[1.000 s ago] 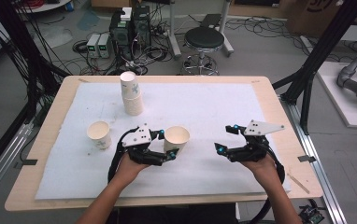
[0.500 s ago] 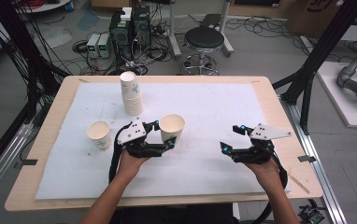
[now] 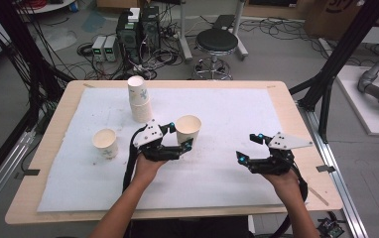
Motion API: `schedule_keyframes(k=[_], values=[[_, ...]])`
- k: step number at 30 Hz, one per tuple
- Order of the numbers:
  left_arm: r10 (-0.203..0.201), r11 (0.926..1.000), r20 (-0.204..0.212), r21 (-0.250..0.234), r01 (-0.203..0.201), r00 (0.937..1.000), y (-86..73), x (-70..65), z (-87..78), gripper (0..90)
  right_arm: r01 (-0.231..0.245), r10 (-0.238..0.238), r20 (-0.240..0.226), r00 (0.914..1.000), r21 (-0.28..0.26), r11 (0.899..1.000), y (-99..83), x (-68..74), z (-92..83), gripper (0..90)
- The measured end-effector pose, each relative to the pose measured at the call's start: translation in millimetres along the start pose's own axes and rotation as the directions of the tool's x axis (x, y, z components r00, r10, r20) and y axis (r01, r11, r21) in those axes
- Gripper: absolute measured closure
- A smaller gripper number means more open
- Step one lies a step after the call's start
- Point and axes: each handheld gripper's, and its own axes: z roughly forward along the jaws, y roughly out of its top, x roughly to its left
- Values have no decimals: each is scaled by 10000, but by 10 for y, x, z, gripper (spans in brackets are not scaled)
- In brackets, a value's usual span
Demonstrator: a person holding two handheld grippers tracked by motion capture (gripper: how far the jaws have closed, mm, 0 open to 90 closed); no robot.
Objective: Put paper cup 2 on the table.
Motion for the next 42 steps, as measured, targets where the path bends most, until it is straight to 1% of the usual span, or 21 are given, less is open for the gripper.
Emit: schedule_keyframes(k=[5, 10, 14, 16, 19, 23, 26, 27, 28, 31, 32, 35, 36, 38, 41, 42], values=[[-179, 9998, -74, 97, 180, 9998, -62, 27, 101, 312, -73, 73, 10, 10000, 8, 10000, -8, -16, -5, 206], [-367, 9989, -140, 290, 371, 9992, -142, 45, 249, 311, -27, 27, 38, 10000, 48, 10000, -19, -19, -8, 206], [-218, 9970, -65, 737, 222, 9997, -216, 3, 373, 312, -54, 54, 27, 10000, 10, 10000, -31, -20, -29, 206], [-184, 9952, 51, 961, 178, 9998, -255, -26, 436, 312, -22, 22, 40, 10000, 8, 10000, -37, -26, -33, 206], [-43, 9908, 121, 1352, 26, 9999, -306, -59, 510, 313, -22, 22, 25, 10000, 52, 10000, -40, -26, -37, 206], [-106, 9868, 133, 1620, 83, 9999, -357, -74, 574, 313, 34, -34, -2, 10000, 2, 10000, -29, -21, -47, 206], [-49, 9794, 70, 2020, 34, 10000, -395, -90, 618, 313, 32, -32, -39, 10000, 4, 10000, -24, -16, -40, 206], [27, 9775, 52, 2109, -37, 10000, -396, -94, 625, 313, 40, -40, -53, 10000, 28, 10000, -24, -15, -36, 206], [81, 9769, -19, 2137, -75, 10000, -393, -100, 629, 314, 28, -27, -53, 10000, 41, 10000, -25, -11, -31, 206], [73, 9682, -297, 2501, 4, 9995, -392, -108, 643, 317, 97, -97, -77, 9999, 48, 9999, -27, -16, -21, 206], [82, 9642, -391, 2650, 24, 9992, -391, -113, 648, 317, 30, -29, -99, 9999, 86, 10000, -28, -12, -21, 206], [253, 9494, -583, 3140, -58, 9980, -390, -132, 651, 318, 74, -73, -101, 9999, 89, 9999, -27, -9, -19, 206], [275, 9489, -598, 3156, -73, 9978, -389, -140, 651, 319, 54, -52, -121, 9999, 118, 9999, -26, -7, -20, 206], [350, 9387, -633, 3444, -111, 9974, -390, -141, 642, 320, 112, -110, -140, 9998, 102, 9999, -26, -9, -17, 206], [415, 9289, -584, 3699, -170, 9974, -389, -146, 628, 318, 48, -46, -173, 9998, 129, 9999, -28, -2, -14, 206], [421, 9277, -584, 3730, -173, 9974, -391, -151, 621, 318, 48, -45, -171, 9998, 131, 9999, -28, -3, -15, 206]])
